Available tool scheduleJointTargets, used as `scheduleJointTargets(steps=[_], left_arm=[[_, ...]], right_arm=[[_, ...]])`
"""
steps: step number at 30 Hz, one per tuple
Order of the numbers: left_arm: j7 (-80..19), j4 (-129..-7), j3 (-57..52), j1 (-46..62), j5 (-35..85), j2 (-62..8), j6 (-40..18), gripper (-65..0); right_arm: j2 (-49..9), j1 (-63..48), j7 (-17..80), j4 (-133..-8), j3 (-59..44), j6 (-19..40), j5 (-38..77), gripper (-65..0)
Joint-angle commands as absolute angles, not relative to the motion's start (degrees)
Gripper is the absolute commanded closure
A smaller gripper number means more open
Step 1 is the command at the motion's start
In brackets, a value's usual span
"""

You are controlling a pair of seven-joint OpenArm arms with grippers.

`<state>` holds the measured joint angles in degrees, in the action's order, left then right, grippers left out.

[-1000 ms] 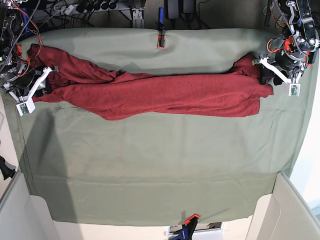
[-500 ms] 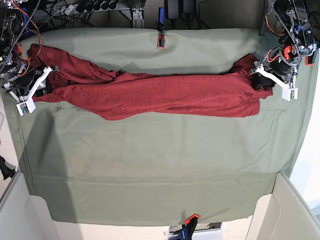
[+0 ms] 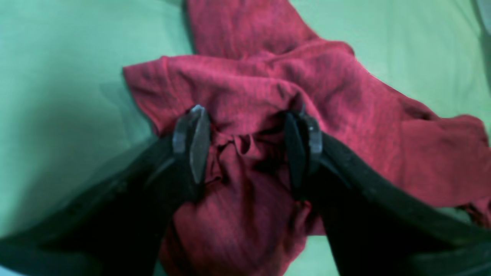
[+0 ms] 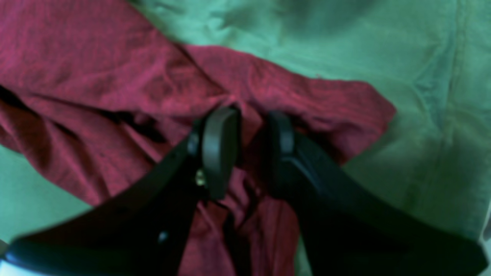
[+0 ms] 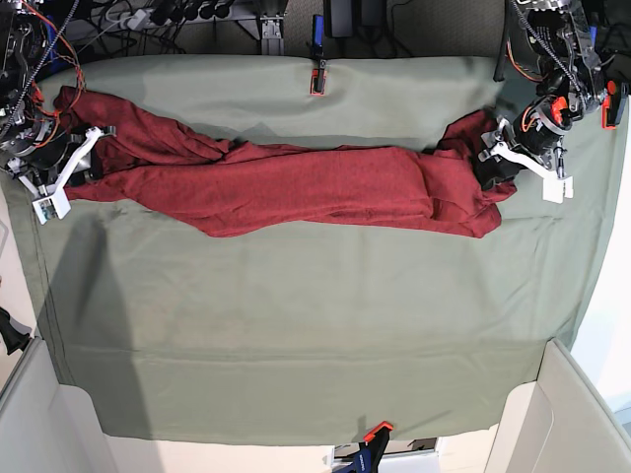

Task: Fold the T-shirt properly
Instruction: 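Regrasp the shirt's hem end with the left gripper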

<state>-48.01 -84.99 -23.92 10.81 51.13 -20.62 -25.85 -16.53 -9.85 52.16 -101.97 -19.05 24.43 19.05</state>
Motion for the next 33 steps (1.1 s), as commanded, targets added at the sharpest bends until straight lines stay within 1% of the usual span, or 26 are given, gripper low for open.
scheduleJointTargets(steps=[1, 4, 8, 16, 20, 26, 33], left_arm=[[-47.9, -85.7, -23.8, 10.5, 52.1, -21.1, -26.7, -34.8], [-47.9, -85.7, -23.6, 10.5, 53.2, -20.4, -26.8, -34.8], [-48.5, -85.9, -24.2, 10.3, 55.5, -20.5, -29.4, -34.8], [-49.3, -85.9, -31.9, 10.2, 56.1, -22.9, -29.4, -34.8], [-50.0, -85.9, -33.0, 10.8, 57.6, -24.3, -29.4, -34.8], [-49.8, -85.9, -33.0, 10.8, 57.6, -23.2, -29.5, -34.8], [-47.0, -85.9, -33.1, 10.2, 57.7, -20.4, -29.5, -34.8]], right_arm=[[-17.5, -9.4, 51.4, -102.7, -19.5, 24.3, 19.6, -18.0], [-17.5, -9.4, 51.4, -102.7, -19.5, 24.3, 19.6, -18.0], [-17.5, -9.4, 51.4, -102.7, -19.5, 24.3, 19.6, -18.0], [-17.5, -9.4, 51.4, -102.7, -19.5, 24.3, 20.7, -18.0], [-17.5, -9.4, 51.4, -102.7, -19.5, 24.3, 21.0, -18.0], [-17.5, -9.4, 51.4, -102.7, -19.5, 24.3, 21.0, -18.0], [-17.5, -9.4, 51.5, -102.7, -19.5, 24.3, 21.1, -18.0]])
